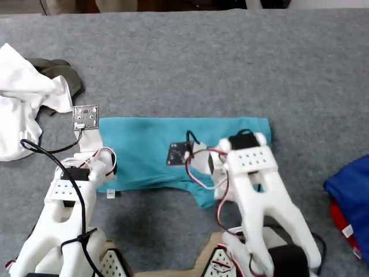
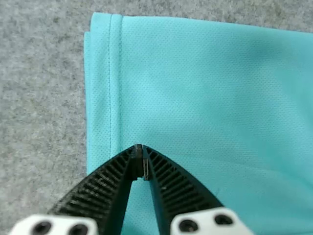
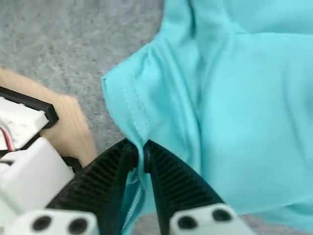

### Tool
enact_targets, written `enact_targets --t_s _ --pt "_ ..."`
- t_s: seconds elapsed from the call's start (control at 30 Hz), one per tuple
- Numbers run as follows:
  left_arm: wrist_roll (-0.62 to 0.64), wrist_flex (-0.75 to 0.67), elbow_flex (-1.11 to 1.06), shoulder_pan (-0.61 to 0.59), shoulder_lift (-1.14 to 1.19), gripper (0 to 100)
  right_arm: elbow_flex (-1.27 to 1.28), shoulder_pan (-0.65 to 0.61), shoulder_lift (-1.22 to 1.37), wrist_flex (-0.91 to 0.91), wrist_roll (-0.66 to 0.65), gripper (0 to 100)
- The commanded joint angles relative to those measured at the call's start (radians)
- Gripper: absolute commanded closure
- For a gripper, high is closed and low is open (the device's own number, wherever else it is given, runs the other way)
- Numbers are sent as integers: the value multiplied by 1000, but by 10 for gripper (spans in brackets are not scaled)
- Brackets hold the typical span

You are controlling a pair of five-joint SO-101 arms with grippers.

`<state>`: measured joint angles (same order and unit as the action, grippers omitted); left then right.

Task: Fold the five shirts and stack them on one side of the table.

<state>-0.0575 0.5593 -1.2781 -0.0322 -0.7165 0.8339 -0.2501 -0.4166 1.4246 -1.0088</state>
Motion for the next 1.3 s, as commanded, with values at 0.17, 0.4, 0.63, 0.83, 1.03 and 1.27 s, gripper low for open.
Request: enact_targets --t_s 0.17,0.4,0.63,0.83,1.03,1.27 --pt "2 6 44 -2 -5 977 -374 79 275 11 -11 994" --pt "2 6 44 -2 -5 977 -542 61 461 26 -18 994" --pt "2 6 44 -2 -5 977 -693 35 572 34 -49 994" --pt "-17 8 44 -2 -5 977 -771 22 661 58 -132 994" --pt "-23 8 44 0 -5 977 -786 21 677 44 -189 965" --pt "-23 8 44 0 -5 977 -786 30 674 3 -189 641"
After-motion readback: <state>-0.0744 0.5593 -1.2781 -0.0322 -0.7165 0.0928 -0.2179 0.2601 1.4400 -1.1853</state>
